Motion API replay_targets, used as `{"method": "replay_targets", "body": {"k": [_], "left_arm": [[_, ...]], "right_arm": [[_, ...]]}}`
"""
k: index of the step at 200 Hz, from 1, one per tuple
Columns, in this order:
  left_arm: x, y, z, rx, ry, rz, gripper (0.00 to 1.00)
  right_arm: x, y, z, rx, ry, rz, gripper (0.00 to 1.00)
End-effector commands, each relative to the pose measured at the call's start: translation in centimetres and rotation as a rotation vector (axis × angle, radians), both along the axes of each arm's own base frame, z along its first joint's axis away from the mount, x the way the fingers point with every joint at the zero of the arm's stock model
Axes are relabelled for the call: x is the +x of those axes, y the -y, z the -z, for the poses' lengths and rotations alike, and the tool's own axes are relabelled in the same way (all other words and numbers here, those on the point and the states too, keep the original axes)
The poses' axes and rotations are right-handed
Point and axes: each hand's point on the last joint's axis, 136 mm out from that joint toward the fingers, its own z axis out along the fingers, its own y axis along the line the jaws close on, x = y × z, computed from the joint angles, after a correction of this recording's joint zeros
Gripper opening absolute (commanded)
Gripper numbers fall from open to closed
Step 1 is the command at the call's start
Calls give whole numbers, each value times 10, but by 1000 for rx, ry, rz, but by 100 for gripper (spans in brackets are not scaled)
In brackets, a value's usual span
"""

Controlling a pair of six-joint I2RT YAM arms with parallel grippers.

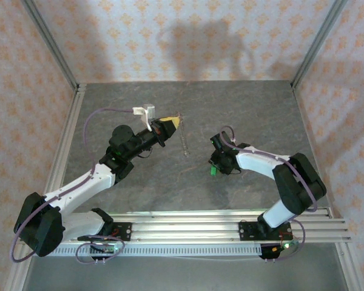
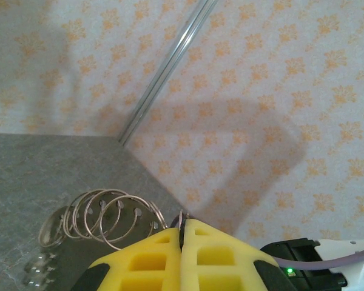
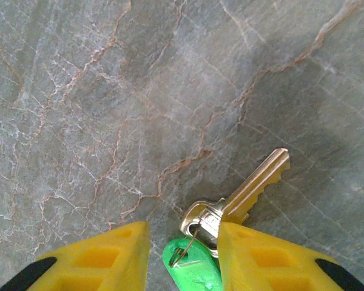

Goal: Put the keys on the keyring

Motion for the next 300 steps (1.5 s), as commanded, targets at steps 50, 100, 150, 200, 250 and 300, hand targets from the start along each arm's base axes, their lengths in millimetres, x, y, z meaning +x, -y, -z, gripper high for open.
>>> {"method": "replay_targets", "body": {"k": [50,100,150,200,250,300], "left_arm": [[-6,-5,-33,-49,83,16,0],[-9,-7,-37,-54,91,15,0],[-11,-7,-39,-59,93,21,0],[-12,-8,-39,-61,92,19,0],[-12,-9,-39,-61,97,14,0],[-13,-8,-39,-55,93,17,0]], "right_arm": [[1,0,11,-30,-18,-8,27],[-1,4,0,-50,-1,-30,27],[-3,16,-30,-89,57,-47,32],[-2,18,-38,-127,62,-98,32],[3,10,-38,-132,55,-124,32],[6,-2,-37,-154,46,-166,31]]}}
